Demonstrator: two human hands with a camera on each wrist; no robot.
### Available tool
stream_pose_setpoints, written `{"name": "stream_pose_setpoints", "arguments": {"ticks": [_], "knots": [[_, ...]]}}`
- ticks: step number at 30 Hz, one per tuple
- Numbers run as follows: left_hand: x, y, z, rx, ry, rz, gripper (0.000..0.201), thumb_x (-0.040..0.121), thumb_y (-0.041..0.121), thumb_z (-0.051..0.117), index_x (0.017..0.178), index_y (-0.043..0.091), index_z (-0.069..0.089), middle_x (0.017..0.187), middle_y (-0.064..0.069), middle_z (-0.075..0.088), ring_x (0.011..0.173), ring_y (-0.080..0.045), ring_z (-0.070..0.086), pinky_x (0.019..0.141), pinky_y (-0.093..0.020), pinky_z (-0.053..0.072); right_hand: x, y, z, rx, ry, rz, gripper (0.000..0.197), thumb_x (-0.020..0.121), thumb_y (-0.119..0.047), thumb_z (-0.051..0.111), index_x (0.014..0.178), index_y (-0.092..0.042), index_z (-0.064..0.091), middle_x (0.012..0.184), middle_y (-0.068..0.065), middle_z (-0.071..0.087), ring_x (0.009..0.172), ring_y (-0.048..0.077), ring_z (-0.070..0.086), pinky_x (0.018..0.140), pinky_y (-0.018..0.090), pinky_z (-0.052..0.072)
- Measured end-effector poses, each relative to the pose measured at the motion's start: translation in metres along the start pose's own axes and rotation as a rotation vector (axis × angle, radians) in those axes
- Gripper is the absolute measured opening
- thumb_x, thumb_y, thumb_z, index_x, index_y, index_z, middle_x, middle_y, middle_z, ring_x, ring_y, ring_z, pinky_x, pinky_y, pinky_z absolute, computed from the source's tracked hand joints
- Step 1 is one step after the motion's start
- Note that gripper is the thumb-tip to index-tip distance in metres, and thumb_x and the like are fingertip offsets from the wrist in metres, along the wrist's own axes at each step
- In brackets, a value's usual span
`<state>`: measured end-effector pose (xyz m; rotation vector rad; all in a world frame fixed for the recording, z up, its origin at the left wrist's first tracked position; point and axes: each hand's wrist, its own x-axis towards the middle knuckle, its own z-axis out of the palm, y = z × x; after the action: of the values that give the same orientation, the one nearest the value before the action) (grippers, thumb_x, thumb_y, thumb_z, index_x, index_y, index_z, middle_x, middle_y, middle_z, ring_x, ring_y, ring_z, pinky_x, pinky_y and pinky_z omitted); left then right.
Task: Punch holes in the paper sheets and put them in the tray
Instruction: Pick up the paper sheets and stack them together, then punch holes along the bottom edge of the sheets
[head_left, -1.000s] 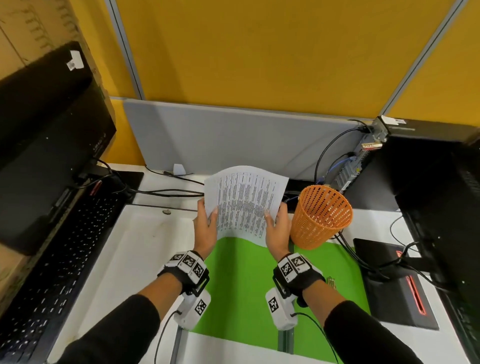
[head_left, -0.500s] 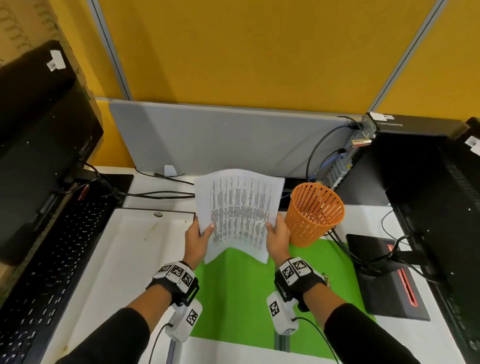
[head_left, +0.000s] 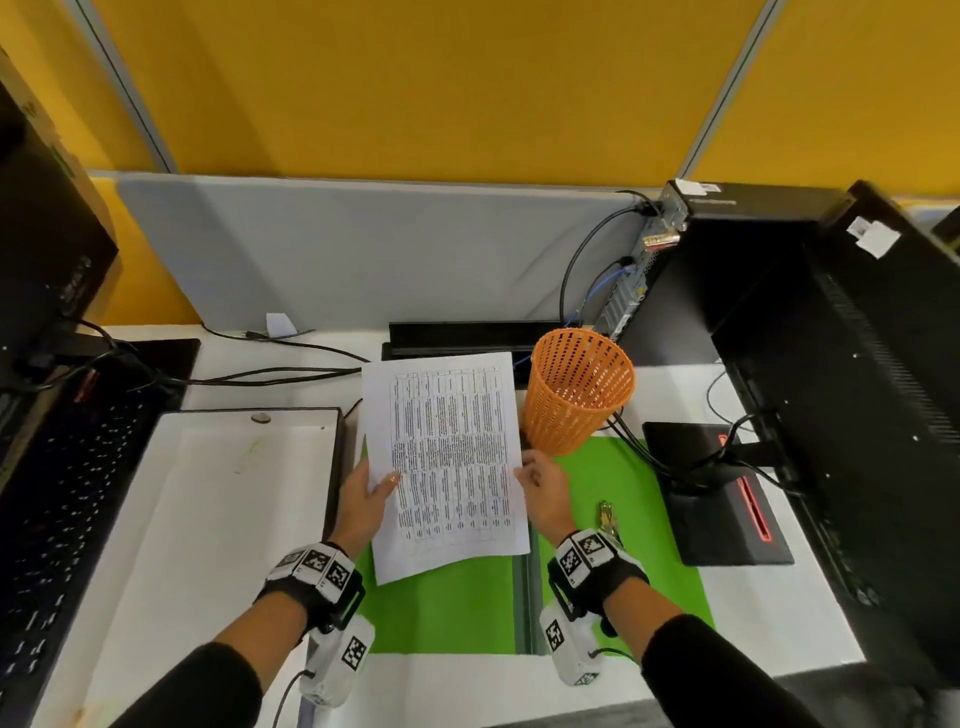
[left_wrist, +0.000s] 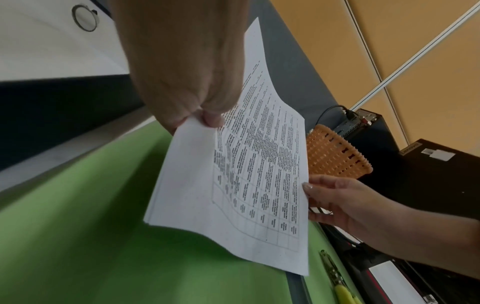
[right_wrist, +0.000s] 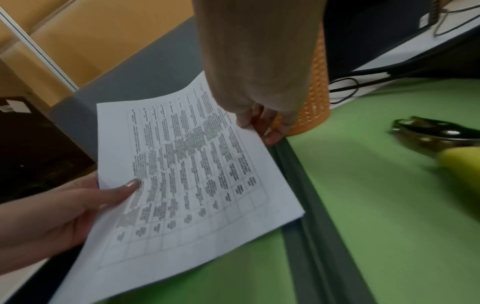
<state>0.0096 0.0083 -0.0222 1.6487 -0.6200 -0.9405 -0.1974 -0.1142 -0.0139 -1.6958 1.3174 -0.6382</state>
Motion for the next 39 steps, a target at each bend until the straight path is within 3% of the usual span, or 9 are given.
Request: {"name": "stream_pose_setpoints", "arguments": {"ticks": [4,7,10,12,17,28,33,37,39], "knots": [[-0.002,-0.008,0.003,0.013,-0.021,-0.004,0.047,0.094,-0.001,0.051,0.139,0.0,0.04,0.138,-0.014,0.051,0.128,-0.027,0.049,0.109,-0.043,0.037,-0.025,0.034,-0.029,-0.423,0.083,0.149,0.011,0.086,-0.006,0.056,0.094,-0.007,0.062,0.098,0.009,0.065,0.092,0.024,0.058,0.081,0.039,0.044],[-0.002,-0.01,0.005,0.014,-0.029,0.0,0.047,0.094,-0.002,0.05,0.14,0.001,0.039,0.138,-0.014,0.05,0.126,-0.025,0.049,0.108,-0.04,0.037,-0.042,0.051,-0.05,-0.686,0.132,0.359,0.043,0.082,-0.026,0.064,0.117,-0.009,0.048,0.124,0.011,0.048,0.118,0.03,0.044,0.093,0.046,0.041],[-0.001,-0.013,0.005,0.031,-0.032,0.005,0.046,0.094,-0.002,0.051,0.139,0.001,0.04,0.136,-0.014,0.052,0.121,-0.02,0.05,0.105,-0.037,0.039,-0.052,0.061,-0.061,-0.736,0.146,0.574,0.073,0.079,-0.044,0.063,0.132,-0.006,0.03,0.138,0.015,0.035,0.126,0.033,0.035,0.101,0.046,0.038],[0.0,-0.014,0.005,0.033,-0.037,-0.001,0.046,0.094,0.001,0.051,0.139,0.002,0.04,0.137,-0.014,0.052,0.123,-0.024,0.051,0.106,-0.041,0.04,-0.057,0.068,-0.062,-0.776,0.127,0.648,0.076,0.082,-0.05,0.057,0.135,-0.006,0.025,0.141,0.015,0.03,0.128,0.033,0.033,0.102,0.046,0.039],[0.003,-0.016,0.006,0.003,-0.029,-0.025,0.042,0.095,-0.001,0.05,0.136,0.001,0.043,0.133,-0.016,0.055,0.122,-0.031,0.054,0.103,-0.051,0.043,-0.066,0.075,-0.056,-0.799,0.103,0.648,0.063,0.088,-0.048,0.05,0.128,-0.004,0.034,0.134,0.015,0.034,0.121,0.031,0.038,0.096,0.045,0.045],[0.01,0.004,-0.002,-0.045,0.014,0.003,0.044,0.095,-0.001,0.049,0.138,0.0,0.042,0.135,-0.017,0.053,0.12,-0.027,0.054,0.103,-0.045,0.043,-0.066,0.049,-0.042,-0.741,0.105,0.624,0.051,0.09,-0.037,0.051,0.122,0.0,0.036,0.127,0.02,0.037,0.112,0.035,0.045,0.09,0.047,0.046],[0.027,0.027,-0.014,-0.062,0.057,0.032,0.045,0.095,0.003,0.051,0.14,0.001,0.041,0.135,-0.016,0.054,0.121,-0.029,0.054,0.103,-0.048,0.044,-0.056,0.025,-0.009,-0.444,0.135,0.309,0.036,0.088,-0.021,0.056,0.106,0.008,0.046,0.109,0.022,0.047,0.095,0.032,0.045,0.078,0.038,0.039],[0.042,0.051,-0.026,-0.086,0.101,0.08,0.045,0.095,0.0,0.051,0.139,-0.001,0.041,0.135,-0.018,0.054,0.122,-0.031,0.054,0.102,-0.047,0.045,-0.054,-0.007,0.021,-0.061,0.062,0.143,0.007,0.092,-0.01,0.047,0.092,-0.004,0.045,0.079,0.007,0.049,0.071,0.022,0.048,0.065,0.036,0.039],[0.049,0.062,-0.033,-0.079,0.106,0.133,0.045,0.094,0.001,0.052,0.138,-0.002,0.042,0.135,-0.019,0.054,0.122,-0.032,0.054,0.102,-0.049,0.045,-0.058,-0.029,0.03,0.088,-0.064,0.135,0.002,0.095,-0.009,0.04,0.093,-0.009,0.041,0.071,-0.001,0.04,0.059,0.011,0.037,0.054,0.022,0.036]]}}
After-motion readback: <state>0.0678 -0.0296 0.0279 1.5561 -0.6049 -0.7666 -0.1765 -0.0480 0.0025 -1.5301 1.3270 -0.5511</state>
